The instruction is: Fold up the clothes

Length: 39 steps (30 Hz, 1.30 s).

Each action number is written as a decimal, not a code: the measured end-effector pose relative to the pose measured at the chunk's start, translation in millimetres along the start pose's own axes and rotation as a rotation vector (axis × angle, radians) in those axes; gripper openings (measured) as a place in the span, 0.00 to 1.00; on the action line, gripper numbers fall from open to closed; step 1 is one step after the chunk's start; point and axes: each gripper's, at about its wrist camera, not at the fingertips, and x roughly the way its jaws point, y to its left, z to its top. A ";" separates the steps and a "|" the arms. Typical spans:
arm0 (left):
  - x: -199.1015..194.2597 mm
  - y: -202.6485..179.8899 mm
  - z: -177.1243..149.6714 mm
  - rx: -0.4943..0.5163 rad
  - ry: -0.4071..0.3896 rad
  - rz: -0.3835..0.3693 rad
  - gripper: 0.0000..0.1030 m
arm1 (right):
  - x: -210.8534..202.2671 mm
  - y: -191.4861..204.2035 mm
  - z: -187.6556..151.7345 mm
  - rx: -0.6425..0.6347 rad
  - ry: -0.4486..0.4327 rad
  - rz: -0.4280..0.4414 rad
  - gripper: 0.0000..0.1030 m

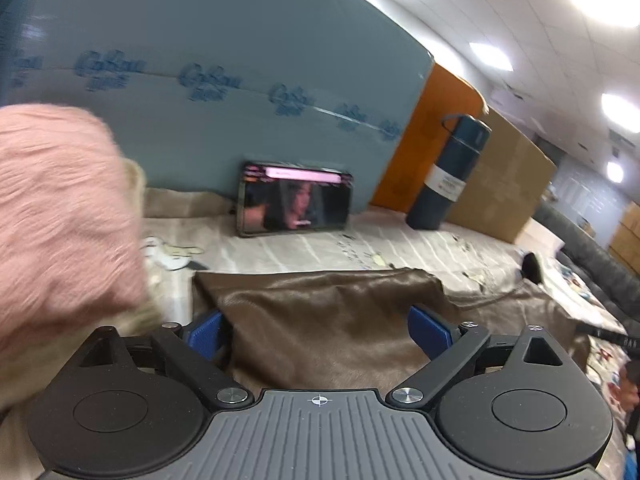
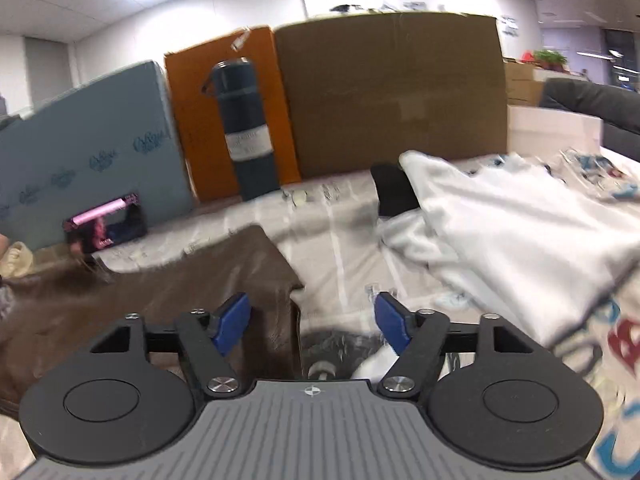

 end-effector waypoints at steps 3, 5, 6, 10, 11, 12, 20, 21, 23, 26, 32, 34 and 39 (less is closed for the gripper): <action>11.5 3.9 8.5 -0.019 0.019 -0.039 0.95 | 16.5 -11.0 17.5 0.017 0.025 0.152 0.80; 19.1 6.4 14.1 -0.031 0.032 -0.064 0.95 | 34.4 -12.3 29.5 0.021 0.056 0.213 0.82; 23.0 7.7 16.9 -0.038 0.039 -0.077 0.95 | 45.4 -11.1 35.0 0.016 0.075 0.223 0.82; 35.6 9.5 25.4 -0.053 0.056 -0.110 0.96 | 83.2 -7.8 48.5 -0.001 0.157 0.216 0.82; 37.2 8.0 25.8 -0.051 0.055 -0.107 0.97 | 90.9 -7.6 49.2 -0.001 0.173 0.225 0.82; 38.8 6.4 26.0 -0.048 0.054 -0.104 0.98 | 97.3 -7.0 48.4 -0.001 0.179 0.235 0.82; 33.8 -7.3 19.1 0.014 -0.010 -0.061 0.95 | 101.4 2.5 37.9 -0.058 0.112 0.341 0.75; 29.8 -11.0 17.1 0.022 -0.030 -0.049 0.93 | 98.2 2.9 38.2 -0.067 0.094 0.356 0.72; 21.9 -19.0 12.0 0.027 -0.073 -0.021 0.72 | 91.4 3.4 37.8 -0.088 0.067 0.400 0.67; 19.5 -27.6 7.4 0.028 -0.079 0.020 0.19 | 85.1 5.9 36.3 -0.141 0.049 0.437 0.43; -6.7 -42.0 -0.2 0.052 -0.162 0.009 0.08 | 76.3 9.9 31.5 -0.222 0.020 0.397 0.07; -27.3 -50.4 -4.5 0.069 -0.208 -0.012 0.07 | 65.7 8.4 32.0 -0.228 -0.017 0.408 0.06; -88.4 -75.4 -24.9 0.083 -0.340 -0.034 0.07 | 23.4 0.2 30.4 -0.203 -0.123 0.441 0.05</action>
